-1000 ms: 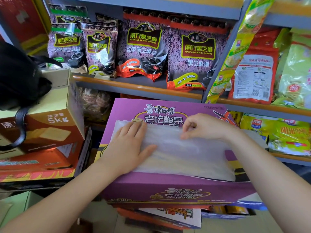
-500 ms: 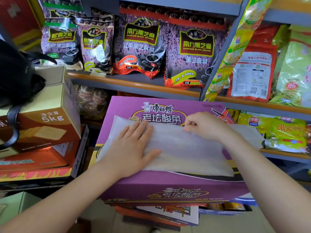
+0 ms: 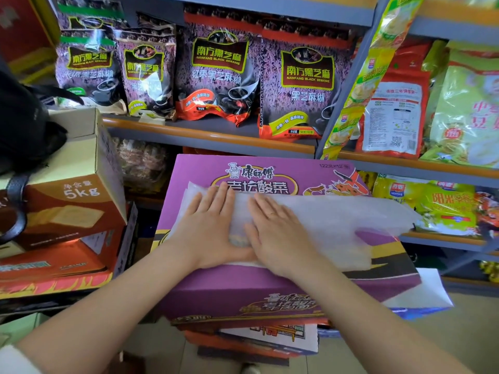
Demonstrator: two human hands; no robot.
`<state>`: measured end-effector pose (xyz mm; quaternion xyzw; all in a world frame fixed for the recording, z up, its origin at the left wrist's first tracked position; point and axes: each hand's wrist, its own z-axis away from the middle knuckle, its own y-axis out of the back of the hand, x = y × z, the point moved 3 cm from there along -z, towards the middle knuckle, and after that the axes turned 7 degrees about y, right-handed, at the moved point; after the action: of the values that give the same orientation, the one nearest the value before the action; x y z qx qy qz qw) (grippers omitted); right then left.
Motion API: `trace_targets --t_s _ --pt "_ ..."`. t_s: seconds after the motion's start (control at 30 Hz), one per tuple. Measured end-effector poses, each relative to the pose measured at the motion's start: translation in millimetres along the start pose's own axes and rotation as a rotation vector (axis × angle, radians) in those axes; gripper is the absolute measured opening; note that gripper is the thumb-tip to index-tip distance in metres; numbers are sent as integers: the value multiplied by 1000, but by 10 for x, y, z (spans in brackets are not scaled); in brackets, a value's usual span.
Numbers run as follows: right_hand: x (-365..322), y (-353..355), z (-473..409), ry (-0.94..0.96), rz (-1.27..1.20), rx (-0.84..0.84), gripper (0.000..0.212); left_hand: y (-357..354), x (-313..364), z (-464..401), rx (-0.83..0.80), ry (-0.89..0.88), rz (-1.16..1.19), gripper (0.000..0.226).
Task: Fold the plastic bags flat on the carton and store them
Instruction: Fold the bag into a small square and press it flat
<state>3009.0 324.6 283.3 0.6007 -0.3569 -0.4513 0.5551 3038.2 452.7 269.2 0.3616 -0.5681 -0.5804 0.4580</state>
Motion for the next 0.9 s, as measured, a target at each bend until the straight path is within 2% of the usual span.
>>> trace_targets --t_s 0.07,0.13,0.23,0.37,0.5,0.6,0.67,0.7,0.77,0.83,0.9 --pt "132 -108 26 -72 -46 -9 74 -16 -20 4 -14 7 7 145" --pt "359 -118 90 -172 -32 -1 74 -20 -25 11 -56 8 7 144" --pt "629 -88 240 -286 -26 -14 71 -11 -22 -3 -104 -13 -4 123" --pt "915 -30 471 -421 -5 10 85 -10 -24 -4 -106 -32 -12 109" --pt "1192 23 733 -558 -12 24 114 18 -5 16 -141 -37 -38 129" --pt "1359 45 920 -659 -12 8 122 90 41 30 -128 -31 -68 141" --pt "1460 61 980 -673 -19 -5 118 145 176 43 -58 -18 -77 145" --pt "1536 72 970 -656 -32 31 108 168 294 43 -4 -21 -70 144" --pt "1722 159 884 -612 -191 186 76 182 595 55 88 -49 -28 137" --pt "1929 274 756 -596 -465 288 58 158 912 59 122 -68 37 117" --pt "2093 341 653 -557 -507 188 45 93 1139 42 81 -20 91 89"
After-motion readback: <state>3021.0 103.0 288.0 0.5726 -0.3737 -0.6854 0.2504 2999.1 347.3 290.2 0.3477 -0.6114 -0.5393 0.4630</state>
